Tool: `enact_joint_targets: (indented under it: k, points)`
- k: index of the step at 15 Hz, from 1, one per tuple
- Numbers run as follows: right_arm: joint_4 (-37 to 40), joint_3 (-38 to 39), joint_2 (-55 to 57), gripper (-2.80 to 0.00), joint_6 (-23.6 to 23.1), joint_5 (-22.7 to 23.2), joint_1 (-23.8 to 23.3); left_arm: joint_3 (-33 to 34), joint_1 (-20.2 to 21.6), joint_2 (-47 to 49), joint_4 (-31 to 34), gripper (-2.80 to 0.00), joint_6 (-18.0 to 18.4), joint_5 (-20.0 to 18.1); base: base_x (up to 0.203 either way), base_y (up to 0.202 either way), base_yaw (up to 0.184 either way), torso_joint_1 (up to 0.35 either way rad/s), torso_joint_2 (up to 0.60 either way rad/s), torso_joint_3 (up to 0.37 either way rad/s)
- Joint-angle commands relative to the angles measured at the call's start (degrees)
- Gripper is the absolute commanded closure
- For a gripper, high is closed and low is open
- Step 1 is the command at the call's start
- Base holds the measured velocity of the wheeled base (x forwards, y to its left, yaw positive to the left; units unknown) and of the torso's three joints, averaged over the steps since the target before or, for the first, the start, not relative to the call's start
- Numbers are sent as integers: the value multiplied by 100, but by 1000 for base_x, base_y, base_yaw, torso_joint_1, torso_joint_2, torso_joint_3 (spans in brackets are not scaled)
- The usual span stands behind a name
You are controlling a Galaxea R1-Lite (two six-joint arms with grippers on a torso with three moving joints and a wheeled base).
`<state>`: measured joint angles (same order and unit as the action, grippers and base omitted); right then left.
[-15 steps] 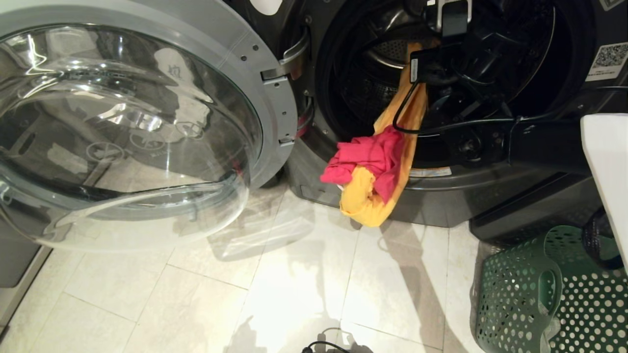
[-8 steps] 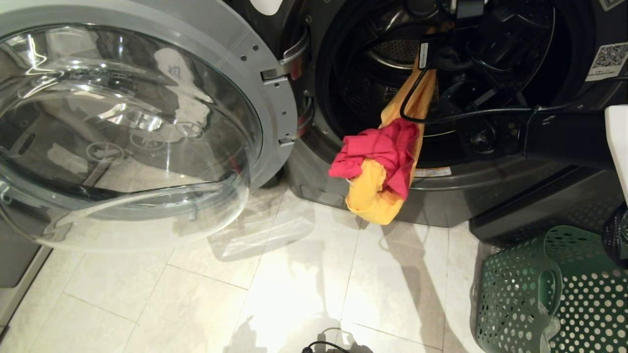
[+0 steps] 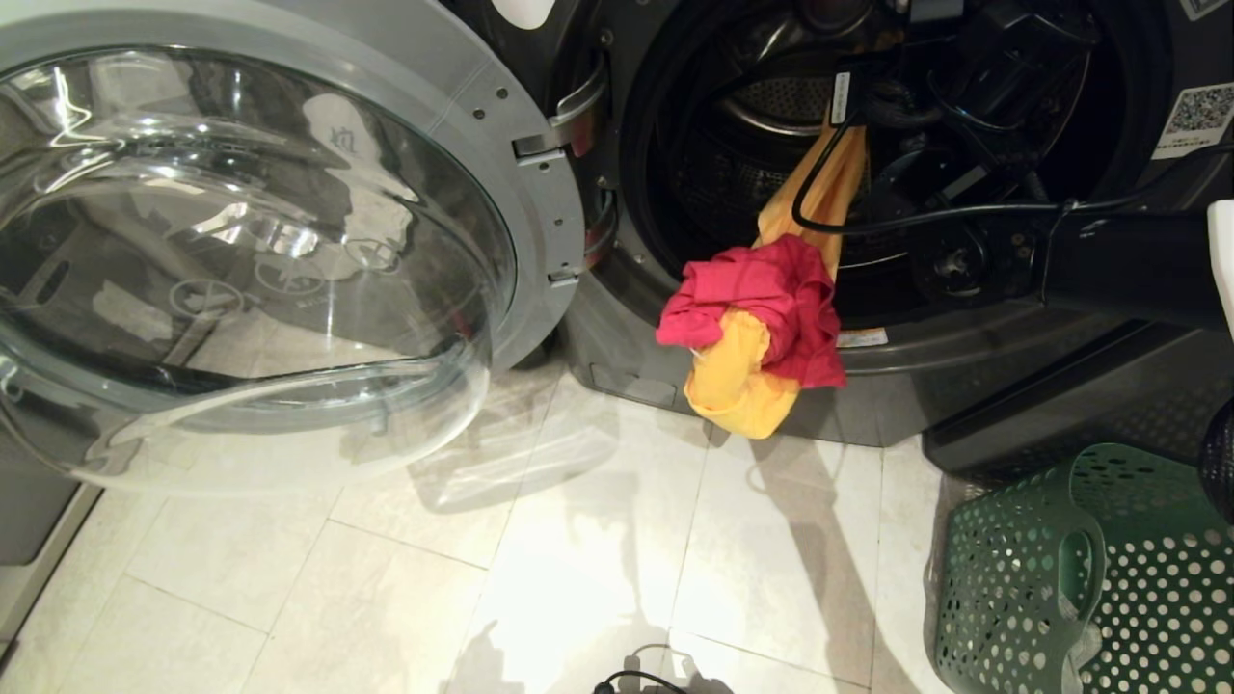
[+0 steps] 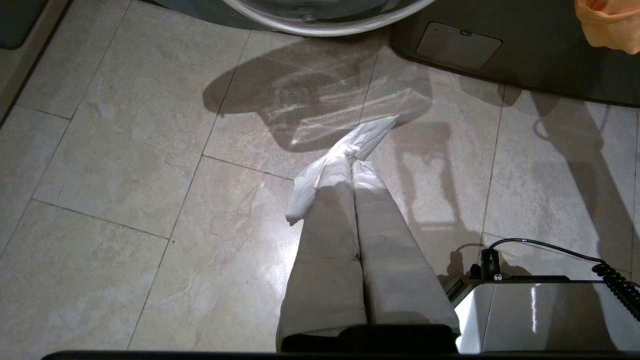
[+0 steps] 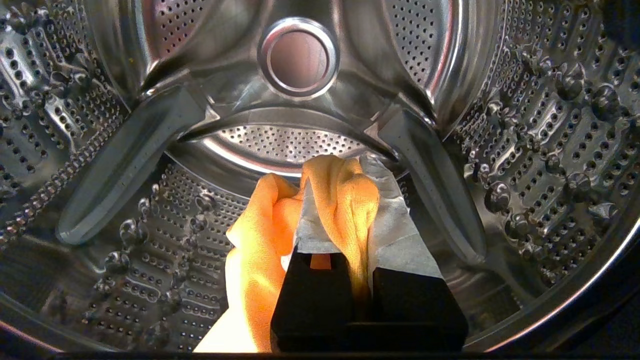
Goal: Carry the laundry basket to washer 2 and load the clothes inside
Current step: Place the clothes into the washing machine
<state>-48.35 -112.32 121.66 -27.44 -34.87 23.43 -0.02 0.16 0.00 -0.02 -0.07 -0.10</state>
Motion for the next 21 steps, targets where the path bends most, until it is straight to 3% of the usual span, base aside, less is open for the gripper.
enact_joint_targets:
  k: [1,11,21]
  points:
    - [-34,0,-46,0,-16,-20,4,1,2,9,2,0,-1,1,0,0,0,0,0,0]
    - [-52,-18,-47,0,-16,-13,12,2,2,9,2,0,-1,1,0,0,0,4,2,-136]
    - [-207,-18,-528,0,-196,-12,153,2,2,9,2,0,-1,1,0,0,0,1,0,-7]
